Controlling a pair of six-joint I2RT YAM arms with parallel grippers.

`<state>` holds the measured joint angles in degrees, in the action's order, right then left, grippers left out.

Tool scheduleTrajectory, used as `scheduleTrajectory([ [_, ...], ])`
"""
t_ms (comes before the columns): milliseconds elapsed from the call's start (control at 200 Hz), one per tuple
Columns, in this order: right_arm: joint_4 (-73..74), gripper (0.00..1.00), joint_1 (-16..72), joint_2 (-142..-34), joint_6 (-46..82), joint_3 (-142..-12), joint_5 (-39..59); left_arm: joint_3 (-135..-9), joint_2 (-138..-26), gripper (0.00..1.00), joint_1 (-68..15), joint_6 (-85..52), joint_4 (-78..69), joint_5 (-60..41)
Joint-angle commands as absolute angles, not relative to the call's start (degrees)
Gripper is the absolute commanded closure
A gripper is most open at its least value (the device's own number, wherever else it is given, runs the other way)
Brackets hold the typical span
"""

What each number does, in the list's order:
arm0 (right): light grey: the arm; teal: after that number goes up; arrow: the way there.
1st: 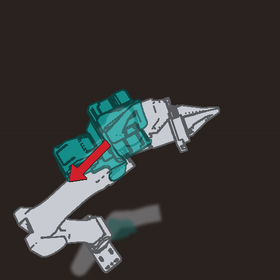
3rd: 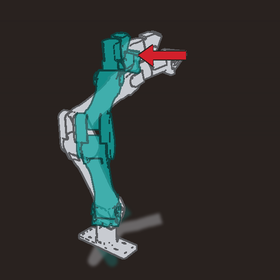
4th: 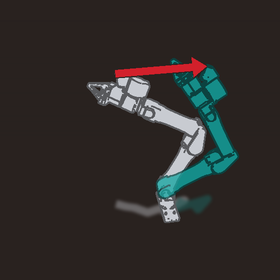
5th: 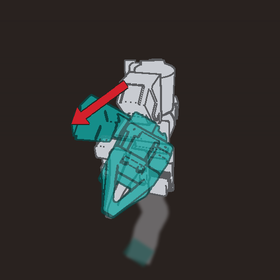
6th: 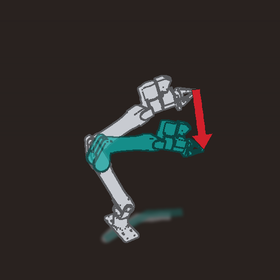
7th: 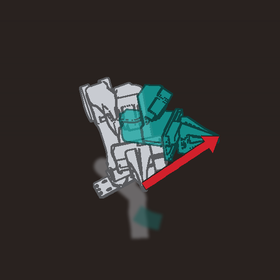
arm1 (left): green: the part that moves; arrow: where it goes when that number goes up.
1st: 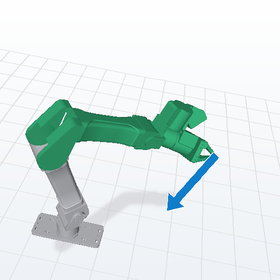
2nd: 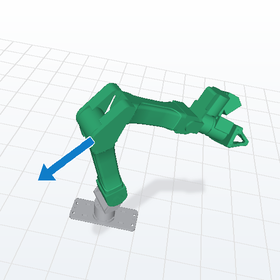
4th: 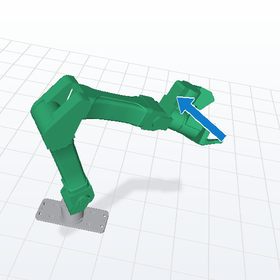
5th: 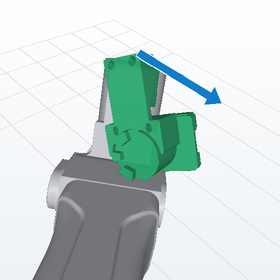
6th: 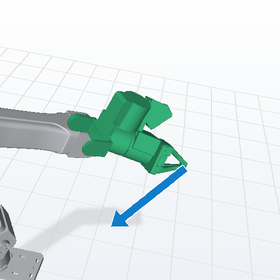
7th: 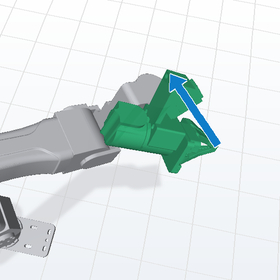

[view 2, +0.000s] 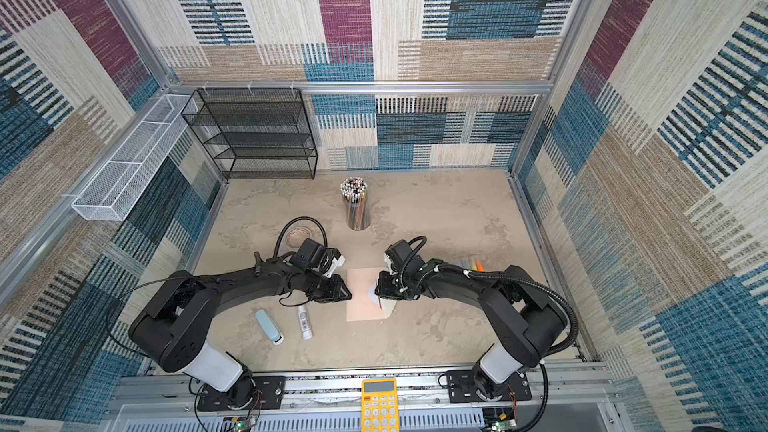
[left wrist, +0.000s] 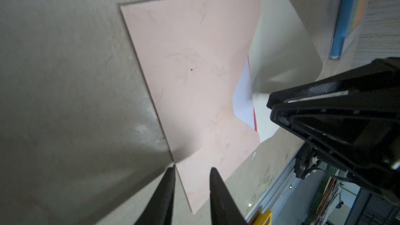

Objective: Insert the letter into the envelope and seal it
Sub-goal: 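Lift both grippers away from the envelope, leaving the letter inside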

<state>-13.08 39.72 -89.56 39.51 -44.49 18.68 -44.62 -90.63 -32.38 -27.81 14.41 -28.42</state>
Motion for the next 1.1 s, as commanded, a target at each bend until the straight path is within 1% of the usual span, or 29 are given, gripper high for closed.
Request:
scheduleTrajectory([
  [0, -15.0, 0.78, 39.7, -88.2, 38.1, -45.5, 15.0, -45.8, -89.2, 0.65, -32.3, -26.6, 17.1, -26.7],
  [155, -16.5, 0.76, 39.7, -85.7, 37.0, -47.1, 12.0, -48.0, -85.7, 0.62, -32.3, -25.9, 20.6, -24.7],
  [361, -16.4, 0.74, 39.7, -80.1, 34.4, -48.6, 6.9, -50.7, -77.5, 0.56, -32.3, -25.5, 27.1, -19.9],
  [651, -3.3, 0.7, 39.7, -68.6, 31.2, -42.2, 3.5, -53.9, -66.0, 0.55, -32.3, -26.1, 41.2, -5.9],
  [731, -0.1, 0.69, 39.7, -66.2, 29.9, -40.3, 3.2, -55.3, -64.7, 0.54, -32.3, -28.0, 47.3, -0.4],
  [847, 4.6, 0.67, 39.9, -64.0, 28.1, -37.3, 3.6, -55.8, -63.4, 0.53, -32.2, -31.0, 54.2, 4.4],
  [947, 7.9, 0.65, 40.3, -63.2, 26.7, -35.5, 4.1, -54.3, -62.2, 0.48, -32.3, -34.0, 57.2, 4.3],
  [1092, 10.9, 0.64, 41.0, -63.9, 25.3, -34.1, 5.5, -49.1, -60.8, 0.36, -32.3, -39.8, 57.9, -1.2],
])
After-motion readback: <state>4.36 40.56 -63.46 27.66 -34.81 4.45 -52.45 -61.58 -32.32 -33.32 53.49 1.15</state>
